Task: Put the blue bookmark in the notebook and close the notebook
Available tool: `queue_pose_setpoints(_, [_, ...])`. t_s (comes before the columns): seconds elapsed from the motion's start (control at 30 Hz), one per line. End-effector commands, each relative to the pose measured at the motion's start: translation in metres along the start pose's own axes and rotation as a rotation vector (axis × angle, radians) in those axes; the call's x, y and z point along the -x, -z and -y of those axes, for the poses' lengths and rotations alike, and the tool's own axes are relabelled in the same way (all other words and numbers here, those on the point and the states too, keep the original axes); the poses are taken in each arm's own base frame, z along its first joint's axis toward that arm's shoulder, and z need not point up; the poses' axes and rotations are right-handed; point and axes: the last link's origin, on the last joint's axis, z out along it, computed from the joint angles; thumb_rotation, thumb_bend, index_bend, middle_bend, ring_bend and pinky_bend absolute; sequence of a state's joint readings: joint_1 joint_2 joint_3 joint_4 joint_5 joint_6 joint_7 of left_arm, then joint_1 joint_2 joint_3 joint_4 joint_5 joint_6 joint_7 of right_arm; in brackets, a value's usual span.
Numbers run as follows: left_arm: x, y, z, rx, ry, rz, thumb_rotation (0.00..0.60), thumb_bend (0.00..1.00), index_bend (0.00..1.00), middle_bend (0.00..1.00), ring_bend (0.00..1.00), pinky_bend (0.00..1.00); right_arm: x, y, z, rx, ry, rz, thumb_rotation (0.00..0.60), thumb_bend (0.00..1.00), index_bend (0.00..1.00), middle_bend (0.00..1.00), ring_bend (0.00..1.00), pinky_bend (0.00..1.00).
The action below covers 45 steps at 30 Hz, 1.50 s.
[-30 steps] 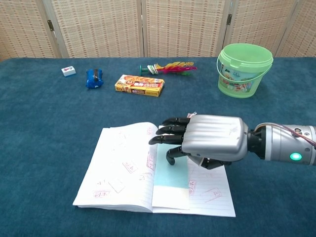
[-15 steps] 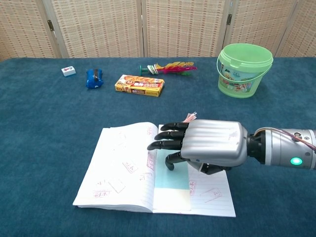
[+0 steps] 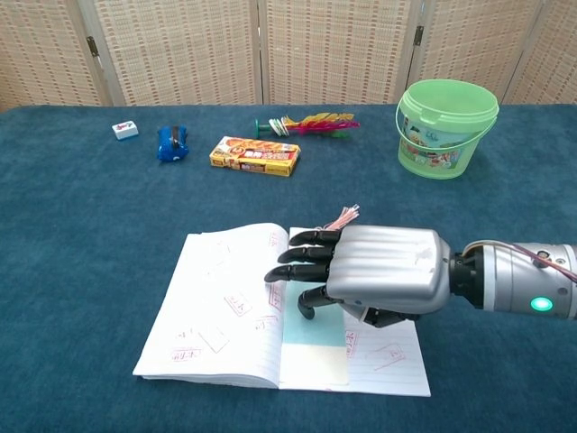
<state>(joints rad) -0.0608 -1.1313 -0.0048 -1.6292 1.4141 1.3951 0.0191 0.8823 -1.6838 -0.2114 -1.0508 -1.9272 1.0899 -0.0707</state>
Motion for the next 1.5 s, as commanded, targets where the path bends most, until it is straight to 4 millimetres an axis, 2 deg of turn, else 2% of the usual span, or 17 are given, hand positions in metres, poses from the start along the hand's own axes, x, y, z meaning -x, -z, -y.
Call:
queue_pose_setpoints(0.03, [0.0,0.0,0.0,0.0,0.001,0.0,0.6,0.2,0.04,0.0,0.08,0.16,0.001,0.0,0.002,-0.002,0.002,0.001,0.6,0.91,0.37,0.04,0.0,0.0])
queue_pose_setpoints(0.83, [0.0,0.001,0.002,0.0,0.004,0.0,0.6,0.2,0.04,0.0,0.08,0.16,-0.01,0.004,0.015,-0.007,-0.008,-0.034,0.6,0.91,0.37,0.04,0.0,0.0])
queue_pose_setpoints(0.97, [0.0,0.001,0.002,0.003,0.004,-0.001,0.6,0.19,0.04,0.0,0.08,0.16,-0.018,0.005,0.006,0.04,-0.01,-0.053,0.6,0.9,0.36,0.04,0.0,0.0])
queue_pose_setpoints(1.17, [0.0,0.001,0.001,0.006,0.006,0.0,0.6,0.19,0.04,0.0,0.08,0.16,-0.023,0.008,-0.012,0.116,-0.013,-0.041,0.6,0.89,0.24,0.04,0.0,0.0])
queue_pose_setpoints(1.33, [0.0,0.001,0.001,0.006,0.008,-0.001,0.6,0.2,0.04,0.0,0.08,0.16,-0.022,0.006,-0.032,0.199,-0.022,-0.001,0.6,0.89,0.14,0.11,0.0,0.0])
queue_pose_setpoints(1.5, [0.0,0.002,0.002,0.003,0.007,-0.001,0.6,0.2,0.04,0.0,0.08,0.16,-0.019,-0.002,-0.044,0.241,-0.035,0.044,0.6,0.91,0.09,0.16,0.0,0.0])
